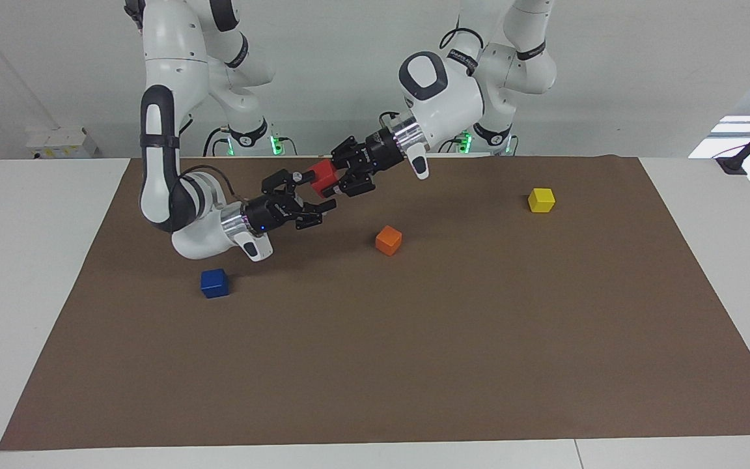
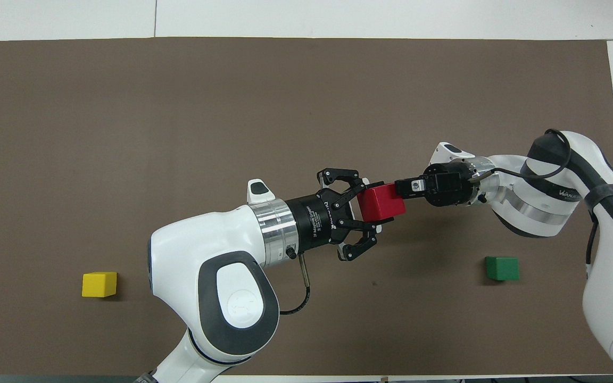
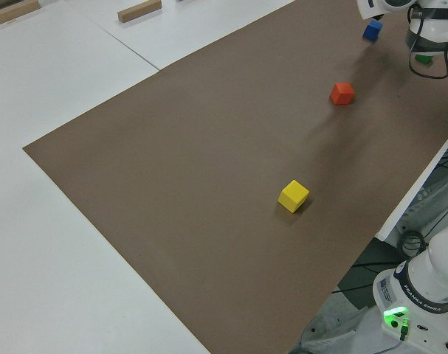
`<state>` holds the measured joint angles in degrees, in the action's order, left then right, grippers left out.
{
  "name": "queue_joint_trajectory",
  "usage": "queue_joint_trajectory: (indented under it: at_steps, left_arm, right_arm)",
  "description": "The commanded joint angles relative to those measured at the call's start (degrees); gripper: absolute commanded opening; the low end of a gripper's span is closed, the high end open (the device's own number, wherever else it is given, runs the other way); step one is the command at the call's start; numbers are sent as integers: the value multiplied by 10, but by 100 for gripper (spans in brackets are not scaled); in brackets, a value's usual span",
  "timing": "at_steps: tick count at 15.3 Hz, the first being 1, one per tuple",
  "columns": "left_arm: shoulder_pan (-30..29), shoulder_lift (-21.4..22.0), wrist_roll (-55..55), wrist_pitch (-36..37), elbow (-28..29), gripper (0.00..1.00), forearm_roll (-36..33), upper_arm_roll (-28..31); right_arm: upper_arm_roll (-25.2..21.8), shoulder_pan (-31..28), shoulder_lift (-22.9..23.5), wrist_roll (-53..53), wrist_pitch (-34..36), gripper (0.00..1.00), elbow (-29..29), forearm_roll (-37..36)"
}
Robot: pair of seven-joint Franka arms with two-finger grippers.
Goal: Transfer red block to right arm and stack on blue block
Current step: 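Close the right gripper on the red cube held by the left gripper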
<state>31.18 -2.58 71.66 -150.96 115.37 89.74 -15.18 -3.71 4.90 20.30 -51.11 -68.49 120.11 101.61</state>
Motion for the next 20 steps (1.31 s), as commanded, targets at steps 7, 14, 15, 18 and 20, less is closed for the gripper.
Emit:
queue_joint_trajectory:
  at_steps: [7, 14, 15, 18, 20]
  left_arm:
    - [10, -2, -11, -4, -2, 0, 6, 7]
    - [9, -2, -11, -3, -1, 0, 6, 7]
    - [9, -2, -11, -2, -1, 0, 6, 7]
    - [8, -2, -10, -3, -5, 91, 7, 7]
    - [6, -2, -10, -1, -5, 100, 7, 7]
  right_arm:
    - [1, -2, -10, -4, -1, 55, 11, 12]
    - [-2, -10, -9, -4, -8, 0, 11, 4]
    - [-1, -11, -9, -4, -8, 0, 11, 4]
    - [-2, -11, -9, -4, -8, 0, 11, 4]
    - [-2, -11, -9, -4, -9, 0, 11, 4]
